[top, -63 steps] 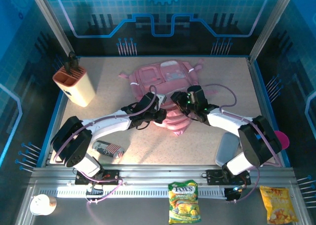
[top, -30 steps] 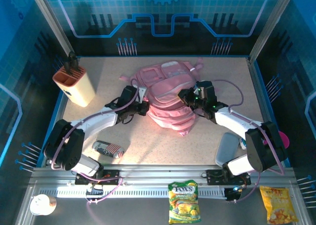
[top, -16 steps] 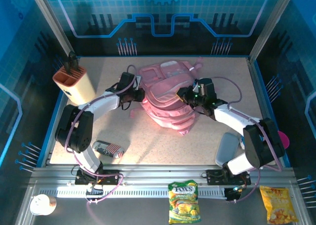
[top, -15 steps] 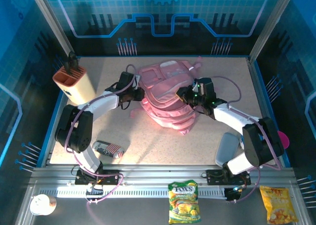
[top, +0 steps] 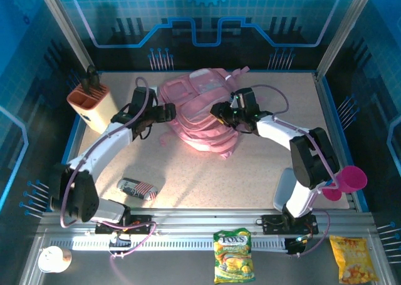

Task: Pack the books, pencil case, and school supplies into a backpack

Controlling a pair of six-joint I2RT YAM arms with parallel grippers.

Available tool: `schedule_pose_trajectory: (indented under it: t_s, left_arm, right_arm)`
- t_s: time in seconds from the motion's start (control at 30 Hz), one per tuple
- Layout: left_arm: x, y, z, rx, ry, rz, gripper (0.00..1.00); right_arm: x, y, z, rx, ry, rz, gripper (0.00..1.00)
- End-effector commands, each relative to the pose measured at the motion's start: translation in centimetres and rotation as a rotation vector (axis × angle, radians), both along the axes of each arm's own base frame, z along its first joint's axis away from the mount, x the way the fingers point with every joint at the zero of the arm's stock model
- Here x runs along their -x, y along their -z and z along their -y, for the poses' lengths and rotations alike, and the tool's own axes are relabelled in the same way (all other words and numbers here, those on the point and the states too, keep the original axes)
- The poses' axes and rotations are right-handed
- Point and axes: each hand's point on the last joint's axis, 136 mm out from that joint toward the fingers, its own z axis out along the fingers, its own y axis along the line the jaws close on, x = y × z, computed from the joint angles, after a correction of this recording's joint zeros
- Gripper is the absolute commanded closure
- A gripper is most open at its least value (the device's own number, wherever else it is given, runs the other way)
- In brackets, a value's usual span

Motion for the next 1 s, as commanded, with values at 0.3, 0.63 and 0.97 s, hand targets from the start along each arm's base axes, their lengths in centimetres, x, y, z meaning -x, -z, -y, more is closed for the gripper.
schedule_pose_trajectory:
  t_s: [0.3, 0.63, 0.97]
  left_arm:
    - [3.0, -1.3, -1.5, 0.013, -0.023, 0.03, 0.01]
    - [3.0, -1.3, -1.0, 0.034, 0.005, 0.035, 0.01]
    - [2.9, -1.1, -1.4, 0.016, -0.009, 0.035, 0.01]
  right_arm:
    - [10.7, -0.7, 13.3, 0.639, 0.074, -0.025, 0.18]
    - [18.3, 4.9, 22.6, 1.001, 0.222, -0.305, 0.08]
    - [21.6, 7.5, 26.6, 0.965, 0.409, -0.489, 0.0]
